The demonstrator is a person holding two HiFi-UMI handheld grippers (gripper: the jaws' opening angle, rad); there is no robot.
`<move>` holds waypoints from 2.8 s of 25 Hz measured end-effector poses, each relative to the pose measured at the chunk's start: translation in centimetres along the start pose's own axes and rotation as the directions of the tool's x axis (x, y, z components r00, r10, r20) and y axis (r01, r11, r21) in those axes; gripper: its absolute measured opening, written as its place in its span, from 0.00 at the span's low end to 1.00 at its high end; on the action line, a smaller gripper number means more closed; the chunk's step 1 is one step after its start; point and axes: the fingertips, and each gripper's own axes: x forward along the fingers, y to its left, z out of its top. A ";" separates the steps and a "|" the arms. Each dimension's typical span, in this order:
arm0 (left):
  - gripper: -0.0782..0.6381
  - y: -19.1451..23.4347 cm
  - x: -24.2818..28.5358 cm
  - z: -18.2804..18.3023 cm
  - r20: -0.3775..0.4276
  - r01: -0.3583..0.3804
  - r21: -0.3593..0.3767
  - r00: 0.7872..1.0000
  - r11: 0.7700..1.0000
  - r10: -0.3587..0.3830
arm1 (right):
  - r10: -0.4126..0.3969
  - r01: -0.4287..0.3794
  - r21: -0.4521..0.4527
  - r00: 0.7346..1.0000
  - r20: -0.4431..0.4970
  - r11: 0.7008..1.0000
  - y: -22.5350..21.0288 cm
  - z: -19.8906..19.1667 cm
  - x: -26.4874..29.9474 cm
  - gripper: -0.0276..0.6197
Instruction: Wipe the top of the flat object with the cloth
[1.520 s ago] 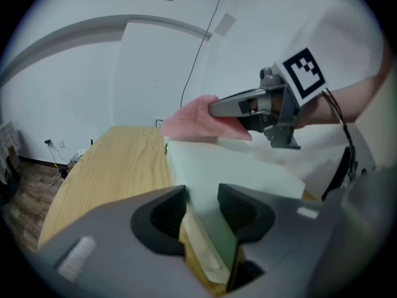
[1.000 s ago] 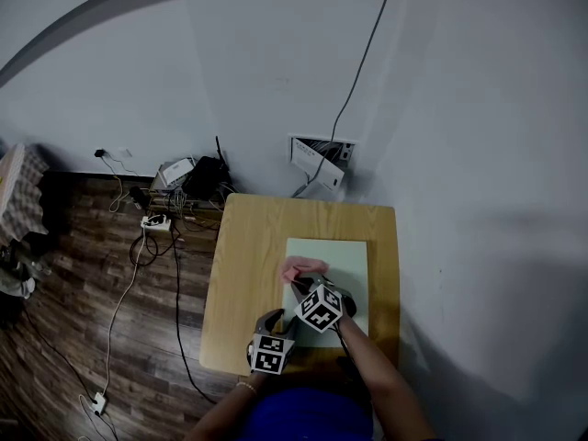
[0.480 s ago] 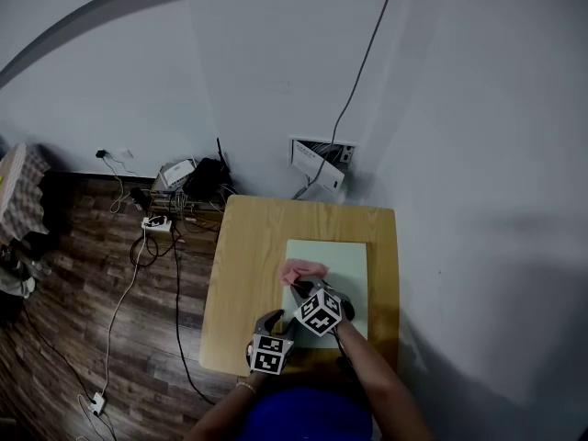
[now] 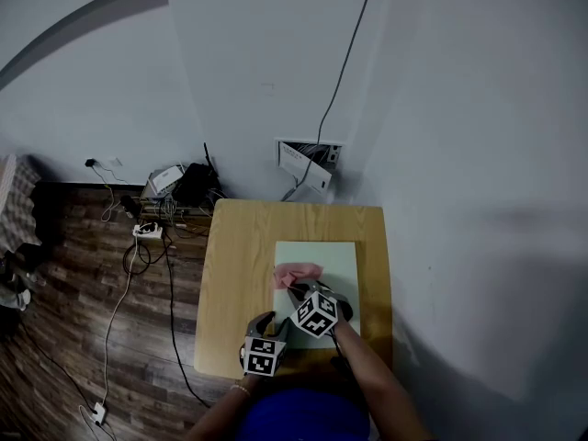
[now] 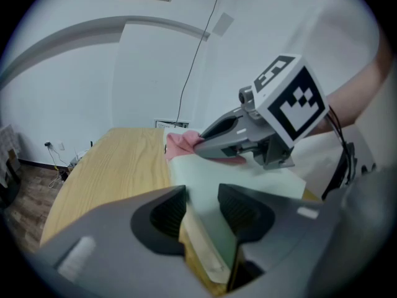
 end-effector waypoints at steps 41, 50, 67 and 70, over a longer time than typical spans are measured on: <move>0.34 -0.3 -0.3 -0.1 0.006 -0.002 -0.004 1.000 1.000 0.002 | -0.199 0.227 0.203 0.968 -0.151 0.952 -6.2 -11.4 -7.7 0.06; 0.34 -0.3 -0.2 0.0 0.006 0.002 -0.006 1.000 1.000 -0.002 | -0.220 0.253 0.283 0.965 -0.142 0.925 -6.4 -12.0 -8.1 0.06; 0.34 -0.3 -0.2 0.0 0.008 -0.001 -0.003 1.000 1.000 0.001 | -0.252 0.277 0.305 0.960 -0.119 0.911 -6.5 -12.0 -8.3 0.06; 0.34 -0.3 -0.2 0.0 0.009 -0.001 -0.001 1.000 1.000 0.001 | -0.266 0.289 0.310 0.957 -0.113 0.906 -6.5 -12.0 -8.3 0.06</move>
